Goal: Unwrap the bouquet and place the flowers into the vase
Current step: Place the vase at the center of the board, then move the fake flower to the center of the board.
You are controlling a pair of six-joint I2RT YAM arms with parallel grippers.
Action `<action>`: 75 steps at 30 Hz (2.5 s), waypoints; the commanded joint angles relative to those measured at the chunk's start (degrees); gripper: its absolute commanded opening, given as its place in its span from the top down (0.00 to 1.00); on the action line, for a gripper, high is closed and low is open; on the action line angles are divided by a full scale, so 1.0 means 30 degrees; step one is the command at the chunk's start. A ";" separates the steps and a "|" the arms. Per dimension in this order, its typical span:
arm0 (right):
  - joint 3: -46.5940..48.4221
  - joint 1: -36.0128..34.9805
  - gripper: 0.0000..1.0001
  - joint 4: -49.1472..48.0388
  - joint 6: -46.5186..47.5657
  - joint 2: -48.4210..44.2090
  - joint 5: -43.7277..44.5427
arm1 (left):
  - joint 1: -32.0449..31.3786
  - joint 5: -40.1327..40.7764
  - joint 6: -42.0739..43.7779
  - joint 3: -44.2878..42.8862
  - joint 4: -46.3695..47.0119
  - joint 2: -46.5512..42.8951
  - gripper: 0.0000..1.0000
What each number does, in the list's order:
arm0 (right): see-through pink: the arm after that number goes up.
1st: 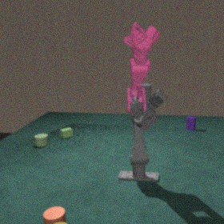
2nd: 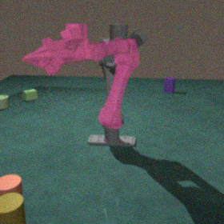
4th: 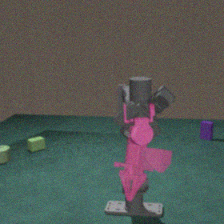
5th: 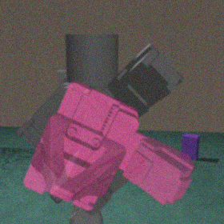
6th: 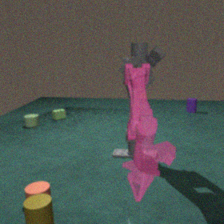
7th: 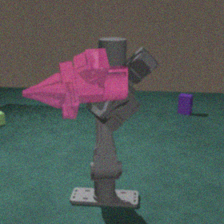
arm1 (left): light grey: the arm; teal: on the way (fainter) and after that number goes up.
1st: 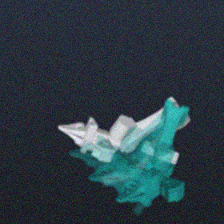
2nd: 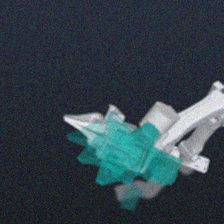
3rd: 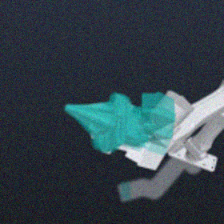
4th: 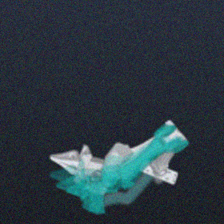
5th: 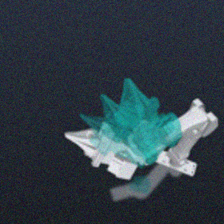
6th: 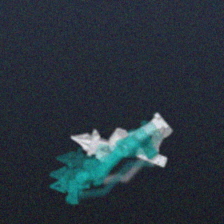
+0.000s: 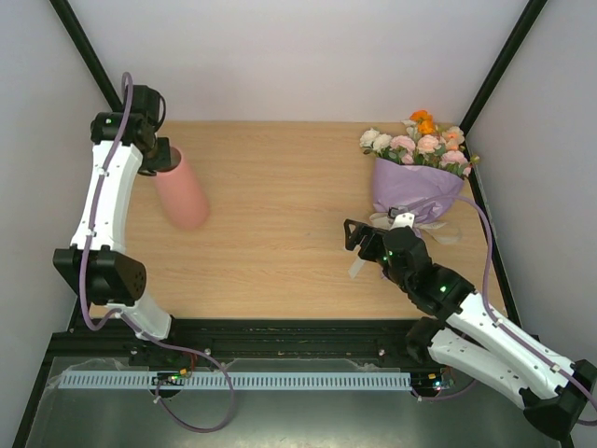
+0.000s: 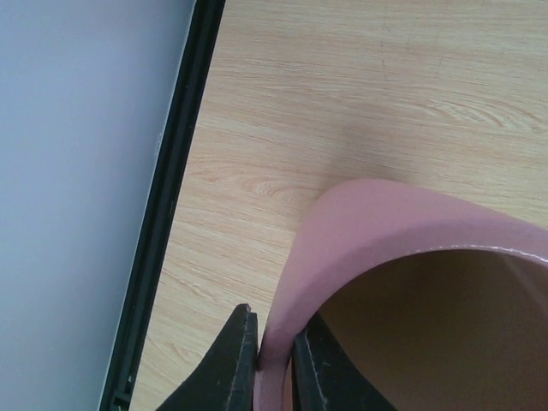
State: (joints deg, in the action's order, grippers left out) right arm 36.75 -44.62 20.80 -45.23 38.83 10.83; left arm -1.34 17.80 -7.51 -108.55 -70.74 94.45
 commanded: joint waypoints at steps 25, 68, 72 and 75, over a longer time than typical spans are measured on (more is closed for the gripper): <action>-0.0326 0.0024 0.01 0.0247 0.0668 -0.0022 0.0633 | 0.0448 -0.0983 -0.1271 0.0860 0.3440 -0.1345 0.45; 0.1197 1.2031 0.26 -0.1049 0.2757 1.2636 0.2232 | -0.6346 -1.6881 -0.2268 2.1729 1.8678 -1.5331 0.00; 0.0393 1.2120 0.27 -0.2657 0.3839 1.2613 0.0191 | -0.6420 -1.6509 -0.1578 2.1613 1.7994 -1.4955 0.01; -0.0265 1.2141 0.26 -0.3683 0.4054 1.2354 -0.0822 | -0.6663 -1.6537 -0.1586 2.1782 1.8046 -1.4970 0.00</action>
State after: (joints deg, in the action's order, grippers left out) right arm 38.54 -8.51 15.00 -35.92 76.93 13.72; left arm -20.45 -31.97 -13.63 -43.64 -17.74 49.80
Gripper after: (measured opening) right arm 0.735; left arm 0.994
